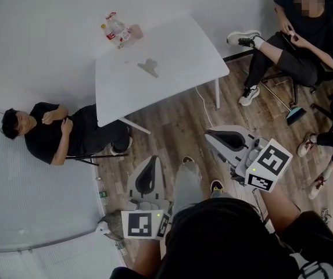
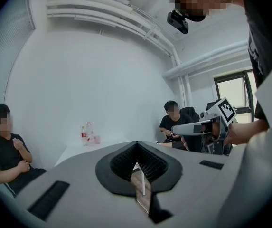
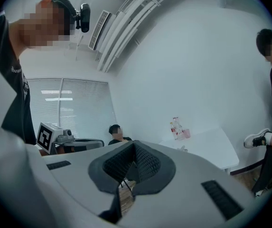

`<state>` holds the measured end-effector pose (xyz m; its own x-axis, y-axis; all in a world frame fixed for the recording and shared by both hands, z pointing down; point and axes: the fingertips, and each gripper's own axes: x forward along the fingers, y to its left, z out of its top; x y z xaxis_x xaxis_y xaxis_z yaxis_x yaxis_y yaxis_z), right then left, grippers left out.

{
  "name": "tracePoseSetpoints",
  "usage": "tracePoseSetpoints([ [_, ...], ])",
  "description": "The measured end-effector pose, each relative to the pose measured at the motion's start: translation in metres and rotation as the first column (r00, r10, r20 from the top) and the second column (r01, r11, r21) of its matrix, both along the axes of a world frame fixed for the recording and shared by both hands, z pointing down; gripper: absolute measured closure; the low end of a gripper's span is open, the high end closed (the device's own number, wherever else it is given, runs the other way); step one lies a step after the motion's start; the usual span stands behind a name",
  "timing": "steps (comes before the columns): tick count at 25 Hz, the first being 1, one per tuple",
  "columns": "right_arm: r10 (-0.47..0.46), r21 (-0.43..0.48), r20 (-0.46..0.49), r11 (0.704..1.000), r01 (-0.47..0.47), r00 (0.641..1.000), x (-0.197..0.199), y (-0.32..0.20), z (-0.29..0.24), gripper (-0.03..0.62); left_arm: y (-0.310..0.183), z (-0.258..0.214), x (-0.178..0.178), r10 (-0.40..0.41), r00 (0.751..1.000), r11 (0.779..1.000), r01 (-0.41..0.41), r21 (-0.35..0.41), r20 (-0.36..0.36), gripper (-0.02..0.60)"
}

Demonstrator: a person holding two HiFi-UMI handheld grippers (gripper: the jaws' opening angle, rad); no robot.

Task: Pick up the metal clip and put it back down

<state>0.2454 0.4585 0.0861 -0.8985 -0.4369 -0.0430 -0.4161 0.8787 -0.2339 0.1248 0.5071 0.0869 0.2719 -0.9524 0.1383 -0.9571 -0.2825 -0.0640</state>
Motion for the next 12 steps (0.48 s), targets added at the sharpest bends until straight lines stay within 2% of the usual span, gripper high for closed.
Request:
tracePoseSetpoints([
  [12,-0.036,-0.013,-0.012,0.999,0.036,0.999,-0.019,-0.017,0.004,0.576,-0.015,0.001,-0.012,-0.017,1.0,1.0,0.017,0.0,0.005,0.563],
])
